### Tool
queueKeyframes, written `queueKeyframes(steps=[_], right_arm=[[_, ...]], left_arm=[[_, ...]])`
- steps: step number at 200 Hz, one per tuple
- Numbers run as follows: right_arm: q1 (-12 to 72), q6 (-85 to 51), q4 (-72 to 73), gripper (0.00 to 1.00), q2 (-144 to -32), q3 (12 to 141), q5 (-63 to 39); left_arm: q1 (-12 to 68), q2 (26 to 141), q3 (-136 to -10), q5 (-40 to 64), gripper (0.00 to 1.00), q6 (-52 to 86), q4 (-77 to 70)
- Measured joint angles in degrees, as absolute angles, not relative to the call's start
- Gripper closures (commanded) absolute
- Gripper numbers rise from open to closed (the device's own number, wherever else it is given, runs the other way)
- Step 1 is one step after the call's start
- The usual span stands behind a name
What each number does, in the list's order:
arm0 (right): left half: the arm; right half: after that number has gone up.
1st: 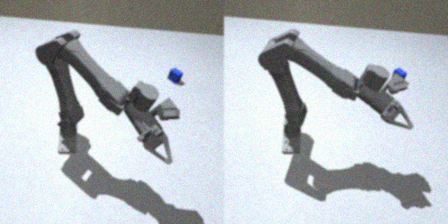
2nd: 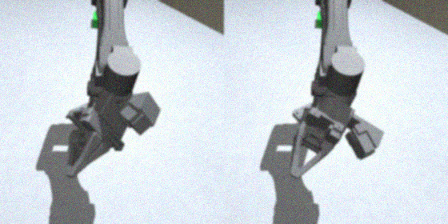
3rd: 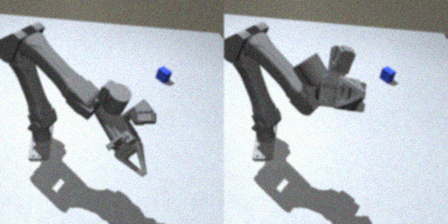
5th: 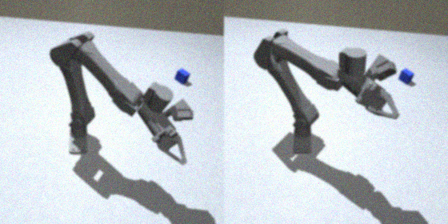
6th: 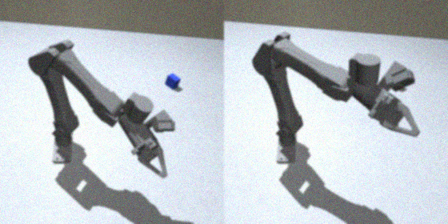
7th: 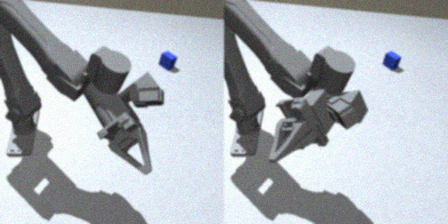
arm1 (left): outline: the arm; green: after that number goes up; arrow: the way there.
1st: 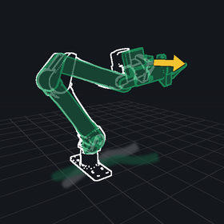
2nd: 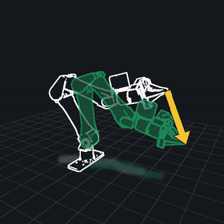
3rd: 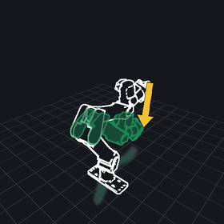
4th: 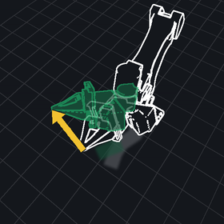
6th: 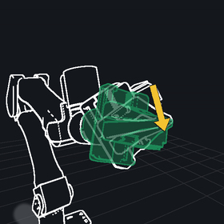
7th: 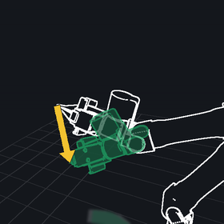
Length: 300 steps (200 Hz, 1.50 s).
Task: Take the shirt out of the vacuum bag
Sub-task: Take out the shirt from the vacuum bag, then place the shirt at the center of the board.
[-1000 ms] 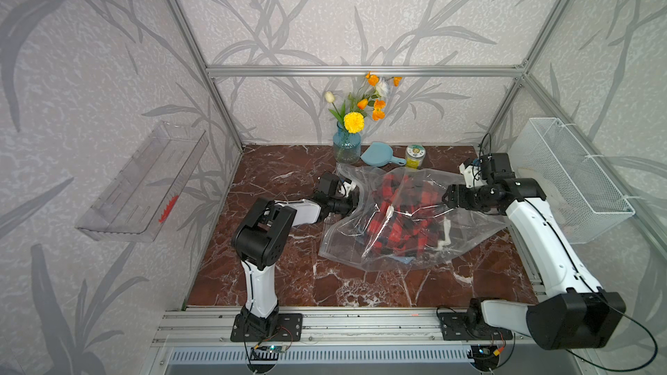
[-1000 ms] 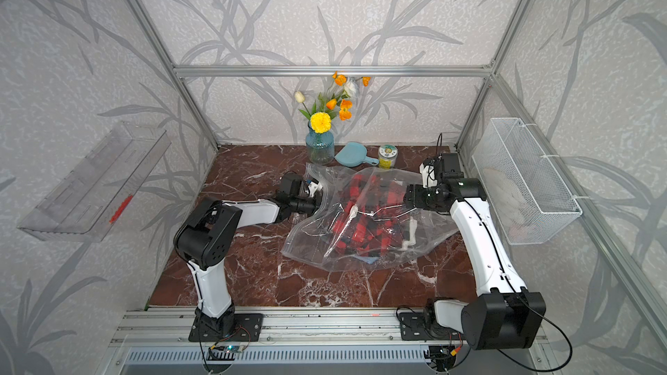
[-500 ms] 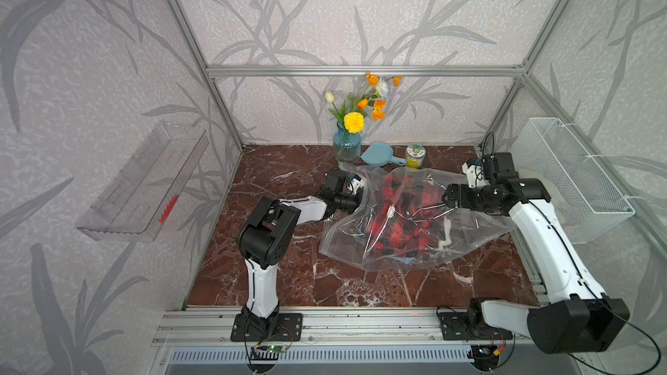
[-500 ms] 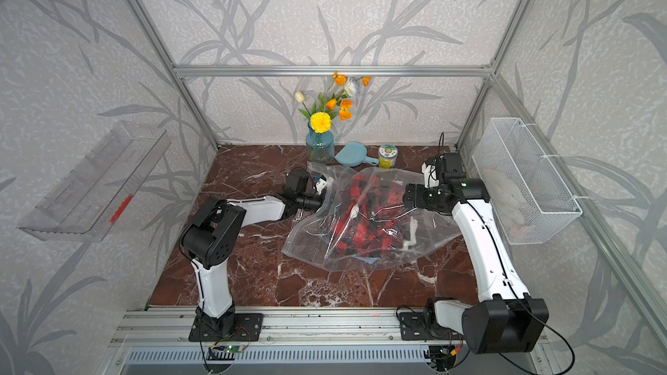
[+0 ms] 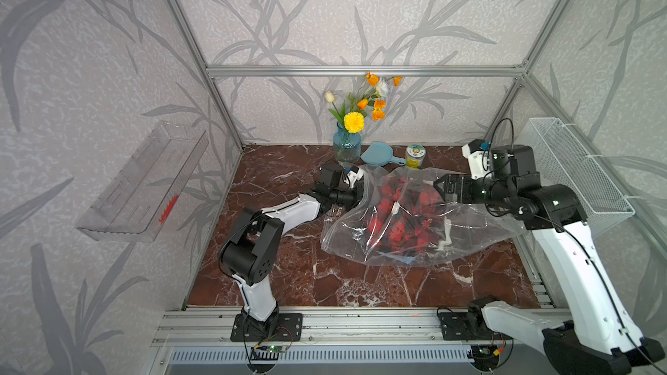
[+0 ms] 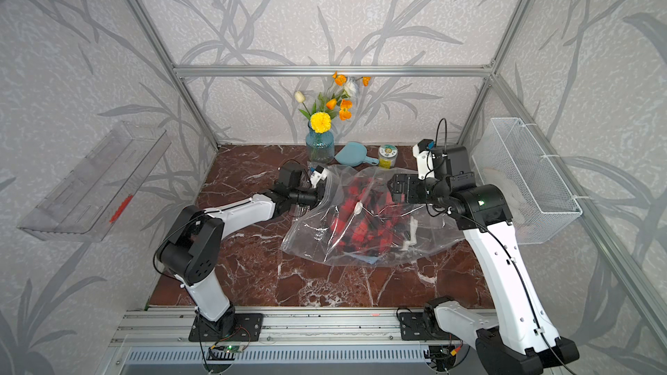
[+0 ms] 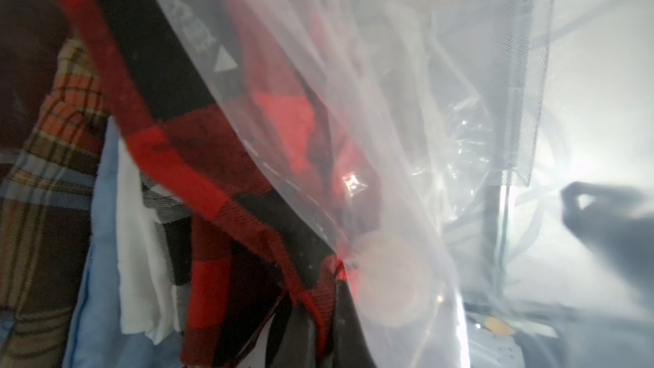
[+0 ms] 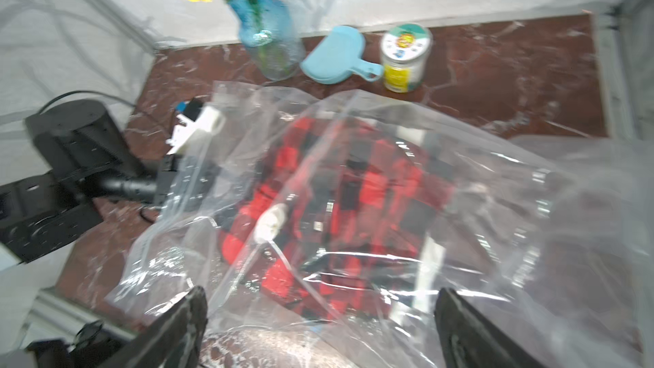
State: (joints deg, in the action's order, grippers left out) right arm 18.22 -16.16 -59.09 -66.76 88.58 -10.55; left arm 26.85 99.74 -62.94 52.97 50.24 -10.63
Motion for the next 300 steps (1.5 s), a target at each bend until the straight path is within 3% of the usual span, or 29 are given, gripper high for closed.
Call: queueKeyframes(steps=[27, 80, 193, 277, 285, 291, 300], right_arm=[[23.33, -19.22, -52.21, 0.01, -72.47, 84.16, -11.73], [23.70, -23.35, -43.00, 0.01, -89.67, 74.19, -10.46], [21.41, -24.73, -38.00, 0.01, -93.41, 71.61, -7.84], [20.25, -23.38, -37.12, 0.01, -93.82, 71.44, -9.61], [20.25, -23.16, -37.15, 0.01, -93.82, 71.44, -9.80], [20.23, -22.98, -37.12, 0.01, -93.82, 71.40, -10.00], [20.18, -22.72, -37.12, 0.01, -93.80, 71.26, -10.24]], left_arm=[[24.91, 95.96, -61.25, 51.33, 1.00, 48.80, -8.47], [13.15, 91.98, -50.85, 49.47, 1.00, 48.97, -4.60], [-14.98, 84.55, -45.15, 36.73, 1.00, 46.39, 9.58], [-17.12, 110.89, -83.15, 30.20, 1.00, 28.03, 32.03], [-16.80, 112.88, -86.19, 29.10, 0.87, 26.20, 34.13], [-16.51, 113.89, -87.77, 28.14, 0.65, 24.56, 35.48], [-16.01, 114.54, -88.82, 26.76, 0.53, 22.96, 37.10]])
